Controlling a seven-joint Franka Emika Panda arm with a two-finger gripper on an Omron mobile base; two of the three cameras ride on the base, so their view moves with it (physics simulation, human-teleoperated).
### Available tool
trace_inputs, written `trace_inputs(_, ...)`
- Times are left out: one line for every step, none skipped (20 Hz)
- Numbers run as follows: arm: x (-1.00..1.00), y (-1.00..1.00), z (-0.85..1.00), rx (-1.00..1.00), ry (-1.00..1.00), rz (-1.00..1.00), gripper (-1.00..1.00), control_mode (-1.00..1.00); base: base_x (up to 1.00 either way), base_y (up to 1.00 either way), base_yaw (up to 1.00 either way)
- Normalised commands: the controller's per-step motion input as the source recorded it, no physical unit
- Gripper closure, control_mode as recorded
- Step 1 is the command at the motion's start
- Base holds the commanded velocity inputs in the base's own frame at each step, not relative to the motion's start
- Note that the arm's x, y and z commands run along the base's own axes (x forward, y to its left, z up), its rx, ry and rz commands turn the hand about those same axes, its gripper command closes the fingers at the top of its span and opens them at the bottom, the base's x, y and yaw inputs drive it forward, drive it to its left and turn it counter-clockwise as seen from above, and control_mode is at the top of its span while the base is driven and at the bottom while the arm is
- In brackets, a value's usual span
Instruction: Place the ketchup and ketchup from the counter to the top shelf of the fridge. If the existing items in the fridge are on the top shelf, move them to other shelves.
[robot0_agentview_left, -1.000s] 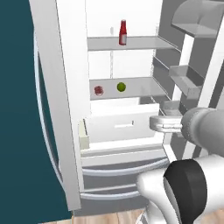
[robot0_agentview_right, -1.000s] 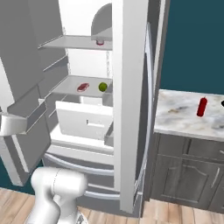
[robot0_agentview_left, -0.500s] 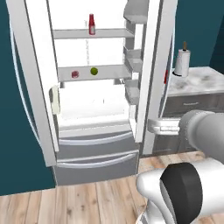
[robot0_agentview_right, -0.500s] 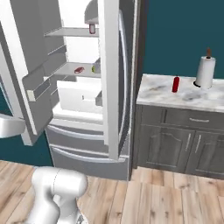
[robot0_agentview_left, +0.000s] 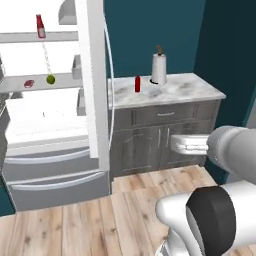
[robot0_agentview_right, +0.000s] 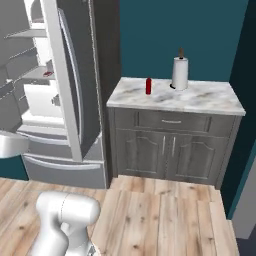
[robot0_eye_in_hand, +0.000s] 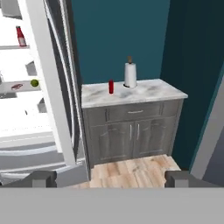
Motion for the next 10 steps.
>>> trace_inputs(0.00,0.00,0.00,0.00,0.00,0.00,-1.00,1.00,0.22,-1.00,-0.03)
trace_inputs(0.00,0.00,0.00,0.00,0.00,0.00,-1.00,1.00,0.37,-1.00,0.00)
trace_inputs(0.00,0.00,0.00,0.00,0.00,0.00,-1.00,1.00,0.54,-1.00,0.00)
trace_inputs(0.00,0.00,0.00,0.00,0.00,0.00,-1.00,1.00,0.76,-0.80,0.00)
trace_inputs(0.00,0.00,0.00,0.00,0.00,0.00,-1.00,1.00,0.80,-0.74,0.00)
trace_inputs(0.00,0.00,0.00,0.00,0.00,0.00,-1.00,1.00,0.80,-0.74,0.00)
trace_inputs(0.00,0.00,0.00,0.00,0.00,0.00,-1.00,1.00,0.76,-0.51,0.00)
trace_inputs(0.00,0.00,0.00,0.00,0.00,0.00,-1.00,1.00,0.84,-0.40,0.00)
trace_inputs(0.00,0.00,0.00,0.00,0.00,0.00,-1.00,1.00,0.99,-0.24,0.00)
trace_inputs(0.00,0.00,0.00,0.00,0.00,0.00,-1.00,1.00,1.00,-0.14,0.00)
